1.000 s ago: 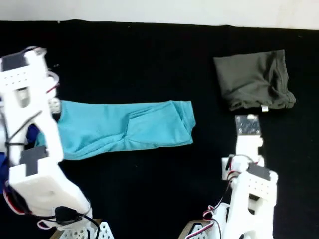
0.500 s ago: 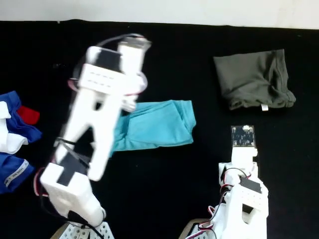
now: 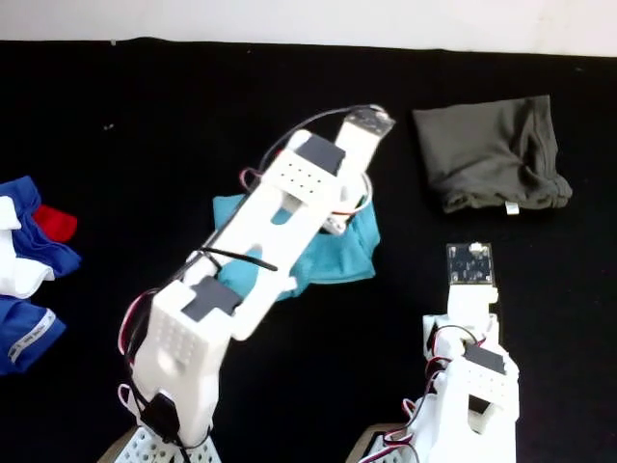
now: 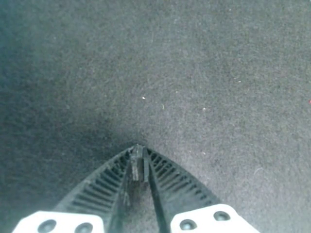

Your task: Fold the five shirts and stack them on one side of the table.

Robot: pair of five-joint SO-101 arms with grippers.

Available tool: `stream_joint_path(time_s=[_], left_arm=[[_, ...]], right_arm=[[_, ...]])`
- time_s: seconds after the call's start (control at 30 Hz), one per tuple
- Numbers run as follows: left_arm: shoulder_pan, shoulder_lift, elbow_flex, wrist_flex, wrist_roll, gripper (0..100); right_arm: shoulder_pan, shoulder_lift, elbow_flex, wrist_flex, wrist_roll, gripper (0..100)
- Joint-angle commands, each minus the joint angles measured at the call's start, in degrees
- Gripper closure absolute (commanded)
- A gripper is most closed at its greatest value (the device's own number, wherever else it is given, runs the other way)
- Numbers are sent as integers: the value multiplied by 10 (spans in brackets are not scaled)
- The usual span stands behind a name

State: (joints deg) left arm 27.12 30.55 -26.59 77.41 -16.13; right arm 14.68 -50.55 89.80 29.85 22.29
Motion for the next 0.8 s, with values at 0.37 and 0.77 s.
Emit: stream_joint_path(time_s=[0.37,0.77], left_arm=[[24,128,-291,60,3,845],[-77,132,-451,231,3,1000]], right_arm=[[7,-2,8,-14,4,992],[7,-2,8,-15,4,992]])
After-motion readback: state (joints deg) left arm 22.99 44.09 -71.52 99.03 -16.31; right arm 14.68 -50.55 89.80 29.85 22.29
